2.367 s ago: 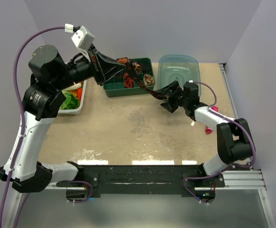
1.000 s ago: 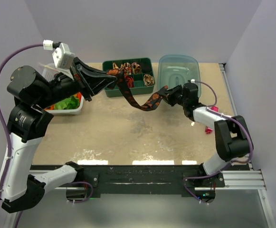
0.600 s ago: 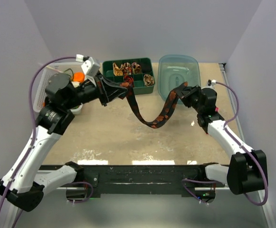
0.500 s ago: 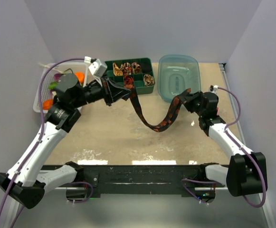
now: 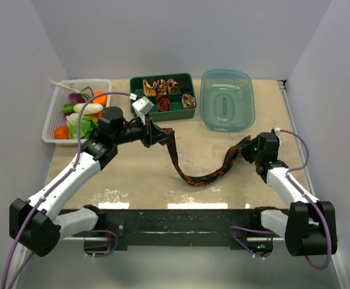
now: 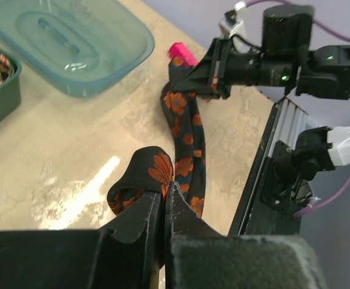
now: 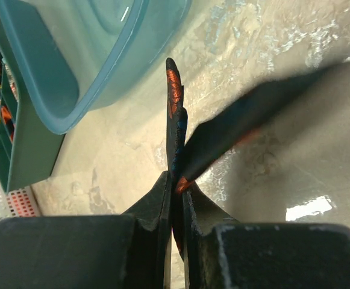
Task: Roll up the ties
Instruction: Place the tie at the center of the board.
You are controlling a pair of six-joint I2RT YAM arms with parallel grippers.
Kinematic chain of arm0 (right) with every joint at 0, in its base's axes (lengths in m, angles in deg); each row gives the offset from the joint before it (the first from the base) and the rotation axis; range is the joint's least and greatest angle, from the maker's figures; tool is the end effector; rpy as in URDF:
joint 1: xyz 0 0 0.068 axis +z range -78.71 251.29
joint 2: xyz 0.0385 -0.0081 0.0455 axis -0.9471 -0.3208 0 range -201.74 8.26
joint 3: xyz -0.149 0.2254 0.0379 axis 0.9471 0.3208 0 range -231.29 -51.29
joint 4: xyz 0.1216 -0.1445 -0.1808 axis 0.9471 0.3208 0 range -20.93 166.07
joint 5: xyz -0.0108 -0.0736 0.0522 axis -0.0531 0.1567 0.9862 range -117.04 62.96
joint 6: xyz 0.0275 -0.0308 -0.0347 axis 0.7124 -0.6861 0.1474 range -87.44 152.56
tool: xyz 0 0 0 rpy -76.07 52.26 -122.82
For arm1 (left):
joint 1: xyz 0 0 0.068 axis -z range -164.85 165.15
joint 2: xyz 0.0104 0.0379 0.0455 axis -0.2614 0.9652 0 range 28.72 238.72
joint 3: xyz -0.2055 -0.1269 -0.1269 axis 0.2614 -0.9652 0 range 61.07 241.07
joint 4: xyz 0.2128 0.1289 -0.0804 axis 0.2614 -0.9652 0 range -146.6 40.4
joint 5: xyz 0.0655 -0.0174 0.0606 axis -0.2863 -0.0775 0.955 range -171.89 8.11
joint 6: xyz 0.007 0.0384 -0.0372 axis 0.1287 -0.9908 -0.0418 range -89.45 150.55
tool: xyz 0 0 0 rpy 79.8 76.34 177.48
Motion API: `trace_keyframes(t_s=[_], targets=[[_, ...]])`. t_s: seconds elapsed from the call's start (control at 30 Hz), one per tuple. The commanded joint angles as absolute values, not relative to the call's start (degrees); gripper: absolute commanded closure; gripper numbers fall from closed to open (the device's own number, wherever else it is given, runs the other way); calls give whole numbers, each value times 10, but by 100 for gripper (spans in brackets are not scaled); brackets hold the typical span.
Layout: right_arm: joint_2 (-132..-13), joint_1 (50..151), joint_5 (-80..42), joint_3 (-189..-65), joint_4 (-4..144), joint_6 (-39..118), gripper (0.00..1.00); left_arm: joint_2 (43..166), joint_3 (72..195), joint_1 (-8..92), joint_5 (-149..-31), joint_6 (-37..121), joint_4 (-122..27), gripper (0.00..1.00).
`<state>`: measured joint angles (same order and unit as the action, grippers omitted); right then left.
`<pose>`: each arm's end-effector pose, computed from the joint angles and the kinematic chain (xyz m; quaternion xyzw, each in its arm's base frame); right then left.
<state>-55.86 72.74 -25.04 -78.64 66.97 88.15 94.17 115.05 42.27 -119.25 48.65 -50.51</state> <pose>0.2269 0.0070 0.1901 0.3958 0.7922 0.2353 0.4006 0.2235 -0.1387 0.3418 0.2581 0.7201 -0.4587 0.4521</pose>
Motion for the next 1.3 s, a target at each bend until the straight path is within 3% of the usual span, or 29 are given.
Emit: trace_keyframes(t_s=[0.0, 0.5, 0.93, 1.17, 1.2, 1.27], targets=[[-564, 721, -277, -781, 668, 862, 93, 906, 1128, 422, -1133, 446, -533, 100], [-605, 715, -272, -756, 623, 859, 91, 829, 1097, 426, -999, 453, -558, 100], [-628, 691, -275, -758, 608, 847, 90, 811, 1095, 429, -956, 458, -542, 100], [-660, 688, -255, -797, 689, 821, 58, 826, 1080, 447, -974, 463, -582, 100], [-665, 688, -245, -802, 713, 818, 48, 827, 1078, 448, -974, 464, -592, 100], [-680, 687, -225, -816, 725, 800, 42, 828, 1077, 451, -974, 459, -606, 100]])
